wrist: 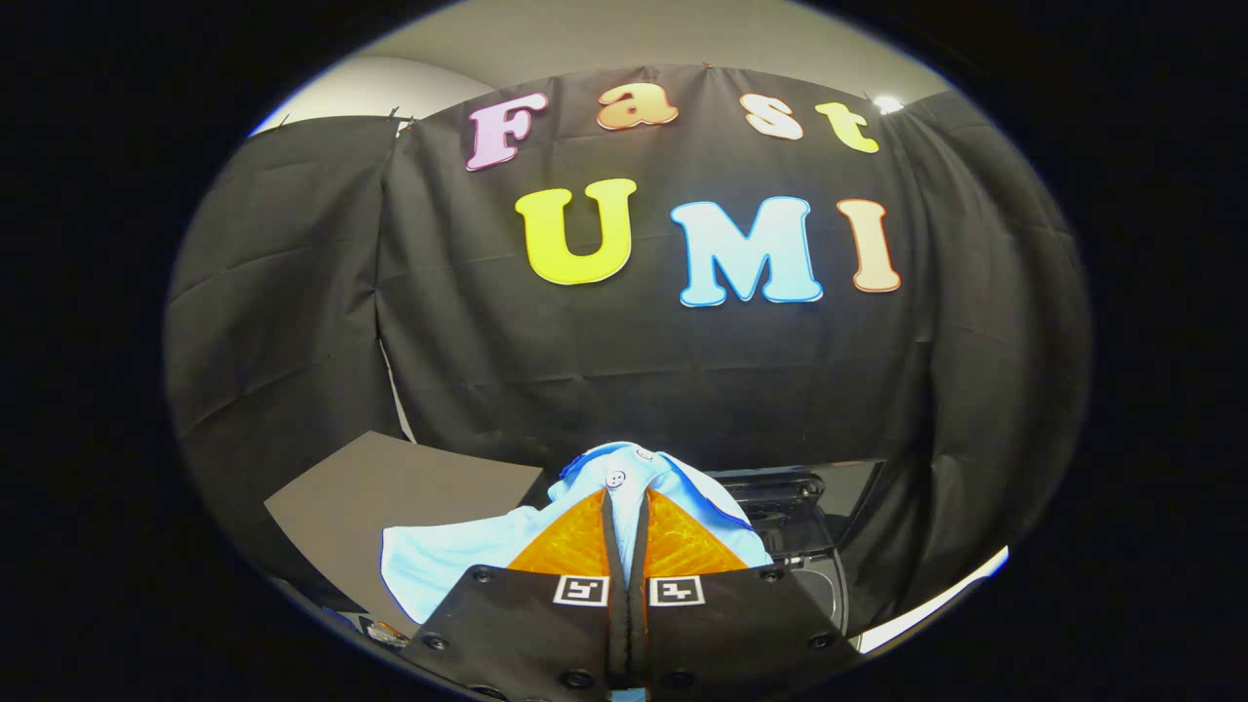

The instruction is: Put the clothes into the washing machine and then close the washing machine lid.

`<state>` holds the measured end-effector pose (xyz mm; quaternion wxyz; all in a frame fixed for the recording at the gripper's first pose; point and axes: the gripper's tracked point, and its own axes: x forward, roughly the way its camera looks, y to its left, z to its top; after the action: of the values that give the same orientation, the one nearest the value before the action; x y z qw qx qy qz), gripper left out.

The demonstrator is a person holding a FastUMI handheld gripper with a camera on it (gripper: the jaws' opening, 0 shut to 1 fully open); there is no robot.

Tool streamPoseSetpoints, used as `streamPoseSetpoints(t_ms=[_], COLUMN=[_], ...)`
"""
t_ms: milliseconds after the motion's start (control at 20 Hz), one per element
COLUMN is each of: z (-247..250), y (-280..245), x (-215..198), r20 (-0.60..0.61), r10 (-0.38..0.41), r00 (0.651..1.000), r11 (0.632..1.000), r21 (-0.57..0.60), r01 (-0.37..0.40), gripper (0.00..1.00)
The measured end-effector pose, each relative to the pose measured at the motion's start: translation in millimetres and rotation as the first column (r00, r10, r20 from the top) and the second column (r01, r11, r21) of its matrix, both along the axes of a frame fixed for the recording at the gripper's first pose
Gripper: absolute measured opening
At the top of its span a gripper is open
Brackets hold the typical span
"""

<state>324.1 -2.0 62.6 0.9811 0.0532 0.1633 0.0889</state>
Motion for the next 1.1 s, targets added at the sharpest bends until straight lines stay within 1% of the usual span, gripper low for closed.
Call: streamPoseSetpoints(t_ms=[250,700,900,1100], z=[-5,-19,-42,-71], y=[-33,-65,-70,-73], x=[2,6,12,16], r20=[-0.005,-0.005,-0.024,-0.063], r10=[-0.062,-0.104,-0.109,-0.114], r00=[0.998,0.995,0.994,0.992], r11=[0.998,0.995,0.994,0.993], r21=[0.013,0.001,-0.034,-0.034], r01=[0.062,0.104,0.108,0.112], gripper=[0.01,0.01,0.01,0.01])
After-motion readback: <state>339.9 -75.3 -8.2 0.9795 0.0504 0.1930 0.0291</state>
